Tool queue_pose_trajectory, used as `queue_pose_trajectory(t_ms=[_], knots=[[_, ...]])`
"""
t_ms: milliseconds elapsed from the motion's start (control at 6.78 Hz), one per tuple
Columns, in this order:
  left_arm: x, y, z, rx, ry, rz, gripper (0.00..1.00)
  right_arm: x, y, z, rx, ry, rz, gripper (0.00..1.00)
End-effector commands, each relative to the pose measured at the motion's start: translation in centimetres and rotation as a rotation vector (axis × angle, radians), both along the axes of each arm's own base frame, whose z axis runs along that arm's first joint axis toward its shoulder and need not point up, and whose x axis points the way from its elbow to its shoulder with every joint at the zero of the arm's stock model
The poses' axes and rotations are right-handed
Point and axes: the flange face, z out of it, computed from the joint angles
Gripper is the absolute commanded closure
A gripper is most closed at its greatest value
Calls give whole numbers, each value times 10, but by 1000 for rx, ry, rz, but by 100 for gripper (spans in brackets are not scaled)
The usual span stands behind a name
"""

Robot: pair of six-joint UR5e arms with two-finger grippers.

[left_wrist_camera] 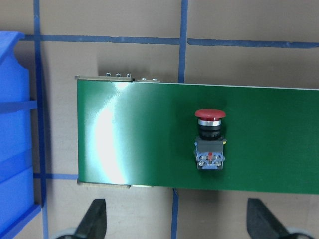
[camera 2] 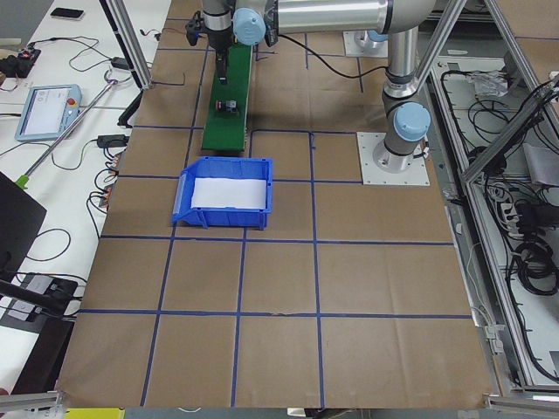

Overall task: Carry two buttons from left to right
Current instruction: 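Grasp the yellow button with the right gripper while the left gripper withdraws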

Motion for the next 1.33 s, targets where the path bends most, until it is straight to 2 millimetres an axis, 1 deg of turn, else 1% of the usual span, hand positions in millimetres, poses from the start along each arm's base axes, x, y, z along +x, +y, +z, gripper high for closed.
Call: queue_pose_trajectory(t_ms=[0,147,295,442,590,737,884,1032,1179], knots=[[1,34,34,5,-3,-6,0,4,-5,-15,20,-53,9,0],[0,36,29,15,3,-8,0,-9,-5,-18,27,84,5,0],[0,37,26,14,2,-10,0,-18,-5,-22,31,176,3,0],[0,38,26,12,0,-10,0,-18,-5,-27,41,178,2,0],[0,38,25,13,-3,-34,0,-19,-7,-38,57,180,7,0],[1,40,28,7,-3,-36,0,-20,-10,-60,90,178,11,0],[1,49,38,-3,-3,-33,0,-21,-13,-77,116,177,15,16],[0,63,28,12,-4,-33,0,-30,-14,-77,120,180,20,52],[0,74,22,-2,-3,-33,0,-47,-16,-74,119,212,35,90]])
